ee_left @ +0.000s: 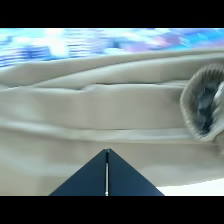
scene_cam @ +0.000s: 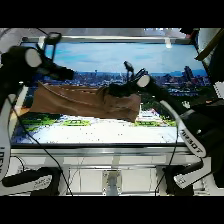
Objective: Fold the clothes and pants, and hang the long-sleeved shirts on hangers.
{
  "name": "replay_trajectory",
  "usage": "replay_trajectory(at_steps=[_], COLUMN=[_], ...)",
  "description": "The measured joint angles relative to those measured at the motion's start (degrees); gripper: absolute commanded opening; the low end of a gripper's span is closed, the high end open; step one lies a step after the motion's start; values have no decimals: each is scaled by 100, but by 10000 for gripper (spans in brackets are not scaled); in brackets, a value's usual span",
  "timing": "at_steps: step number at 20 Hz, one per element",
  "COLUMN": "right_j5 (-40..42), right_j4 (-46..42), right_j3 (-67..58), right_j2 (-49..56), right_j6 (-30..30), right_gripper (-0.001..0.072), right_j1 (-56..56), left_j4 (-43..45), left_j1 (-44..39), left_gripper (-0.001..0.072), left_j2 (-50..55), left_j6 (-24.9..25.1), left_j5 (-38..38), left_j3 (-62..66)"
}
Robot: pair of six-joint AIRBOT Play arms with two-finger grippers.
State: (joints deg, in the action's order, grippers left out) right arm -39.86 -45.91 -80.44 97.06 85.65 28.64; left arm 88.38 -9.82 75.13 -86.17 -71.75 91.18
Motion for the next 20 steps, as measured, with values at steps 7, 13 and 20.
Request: replay_trajectory(at_steps=[7,13,20], right_j5=[756,-1438,-1318], right_j4=[-136,-1766,-15], right_j3=[-461,-363,1711], right_j2=[291,-494,-848], right_j6=[50,0,-844], right_gripper=[521,589,691], right_j1=[643,-857,-2337], left_j4=[94,116,116], left_j1=[411,450,457], left_gripper=[11,11,11], left_j2=[-369,-404,-407], left_j6=[0,2,2], left_j5=[-140,-219,-247], left_j3=[-17,-22,-22])
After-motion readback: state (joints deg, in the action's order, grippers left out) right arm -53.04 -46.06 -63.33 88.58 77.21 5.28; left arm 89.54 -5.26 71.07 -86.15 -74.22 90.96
